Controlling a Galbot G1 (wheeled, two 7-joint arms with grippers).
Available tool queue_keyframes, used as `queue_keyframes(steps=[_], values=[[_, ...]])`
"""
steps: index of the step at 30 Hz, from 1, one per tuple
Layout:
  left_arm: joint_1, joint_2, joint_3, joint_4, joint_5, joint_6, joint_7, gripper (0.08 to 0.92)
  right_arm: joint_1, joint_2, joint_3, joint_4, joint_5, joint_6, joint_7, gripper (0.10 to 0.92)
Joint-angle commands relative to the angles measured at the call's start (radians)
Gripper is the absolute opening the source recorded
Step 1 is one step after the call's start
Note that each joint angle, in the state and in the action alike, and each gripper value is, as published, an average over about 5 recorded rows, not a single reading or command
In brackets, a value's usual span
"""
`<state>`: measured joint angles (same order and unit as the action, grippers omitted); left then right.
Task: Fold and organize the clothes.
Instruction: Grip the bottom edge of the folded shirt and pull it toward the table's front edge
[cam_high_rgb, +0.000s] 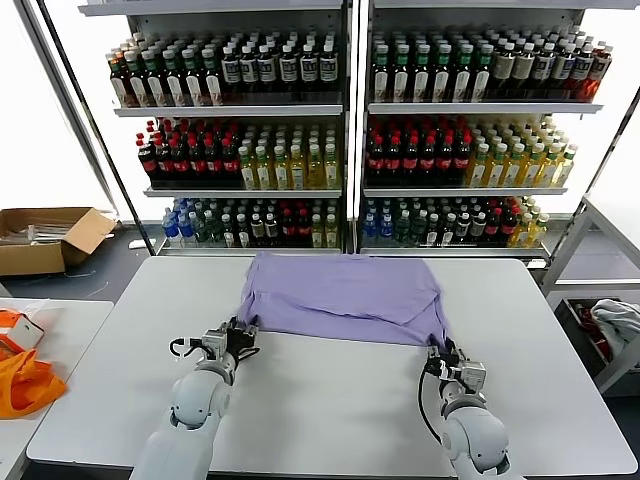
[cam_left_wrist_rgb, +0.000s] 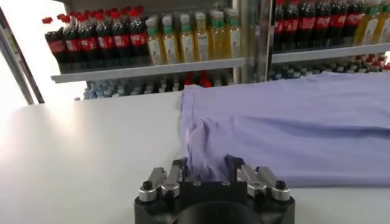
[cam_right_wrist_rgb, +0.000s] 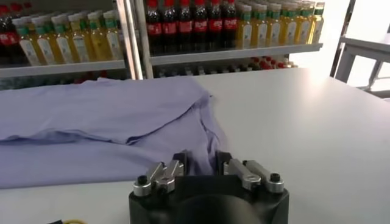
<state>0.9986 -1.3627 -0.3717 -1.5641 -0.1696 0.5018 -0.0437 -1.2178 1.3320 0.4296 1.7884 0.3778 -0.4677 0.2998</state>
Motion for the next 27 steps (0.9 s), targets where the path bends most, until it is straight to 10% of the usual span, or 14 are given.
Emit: queue_keyframes(steps=[1, 12, 27], values=[[0.018, 0.002, 0.005, -0.029, 0.004, -0.005, 0.001, 0.156, -0.006, 0.002, 0.001, 0.027, 0.005, -0.002, 0.001, 0.129], [0.168, 0.030, 0.019, -0.280, 0.004, -0.023, -0.045, 0.090, -0.134, -0.023, 0.028, 0.277, 0.017, -0.007, 0.033, 0.121], [0.682, 0.075, -0.010, -0.699, 0.039, 0.022, -0.105, 0.090, -0.564, -0.067, 0.067, 0.550, -0.041, -0.025, 0.159, 0.121]])
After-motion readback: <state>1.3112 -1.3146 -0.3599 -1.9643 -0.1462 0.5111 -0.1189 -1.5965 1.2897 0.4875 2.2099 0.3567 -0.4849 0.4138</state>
